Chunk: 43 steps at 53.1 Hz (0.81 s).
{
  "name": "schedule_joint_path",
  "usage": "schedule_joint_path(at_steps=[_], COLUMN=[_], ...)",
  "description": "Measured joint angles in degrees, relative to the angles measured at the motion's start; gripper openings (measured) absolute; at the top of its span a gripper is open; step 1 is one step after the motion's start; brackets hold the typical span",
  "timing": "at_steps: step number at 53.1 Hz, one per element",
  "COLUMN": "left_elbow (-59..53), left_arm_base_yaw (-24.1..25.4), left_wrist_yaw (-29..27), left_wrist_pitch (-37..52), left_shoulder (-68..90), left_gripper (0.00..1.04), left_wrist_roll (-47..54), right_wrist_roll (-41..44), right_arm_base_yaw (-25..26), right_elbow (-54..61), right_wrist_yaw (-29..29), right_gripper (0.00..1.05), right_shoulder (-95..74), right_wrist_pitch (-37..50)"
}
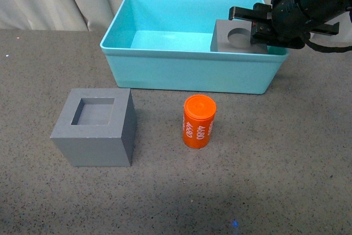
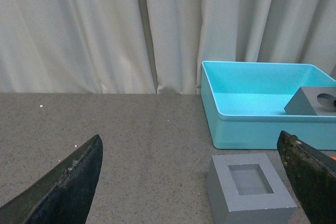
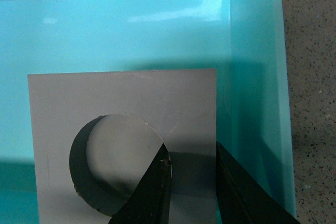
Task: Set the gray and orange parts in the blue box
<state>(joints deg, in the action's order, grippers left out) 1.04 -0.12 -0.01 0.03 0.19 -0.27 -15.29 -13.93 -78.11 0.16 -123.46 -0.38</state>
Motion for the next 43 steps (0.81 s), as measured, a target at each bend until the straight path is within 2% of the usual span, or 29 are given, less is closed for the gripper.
schedule_joint_path(at_steps=[8, 26, 37, 43], left_elbow=[0.00, 0.00, 0.00, 0.00], left_arm_base_yaw=[0.00, 0.00, 0.00, 0.00], left_wrist_yaw=[0.00, 0.00, -0.02, 0.00], left_wrist_pitch=[0.00, 0.00, 0.00, 0.00], left_shoulder=[0.00, 0.00, 0.00, 0.00], left_gripper=[0.98, 0.98, 0.98, 0.98], left_wrist_roll=[0.00, 0.00, 0.00, 0.00], right_wrist_roll=[0.33, 2.64, 5.05, 7.87], right_arm_base_yaw=[0.17, 0.44, 0.72, 0.15], right_elbow=[0.02, 7.34, 19.54, 29.70], right_wrist_yaw=[0.13, -2.43, -2.27, -1.53], right_gripper=[0.19, 0.66, 0.97, 0.95], right_shoulder=[-0.22, 7.21, 19.85, 29.51], right_wrist_pitch=[0.63, 11.34, 20.85, 24.09])
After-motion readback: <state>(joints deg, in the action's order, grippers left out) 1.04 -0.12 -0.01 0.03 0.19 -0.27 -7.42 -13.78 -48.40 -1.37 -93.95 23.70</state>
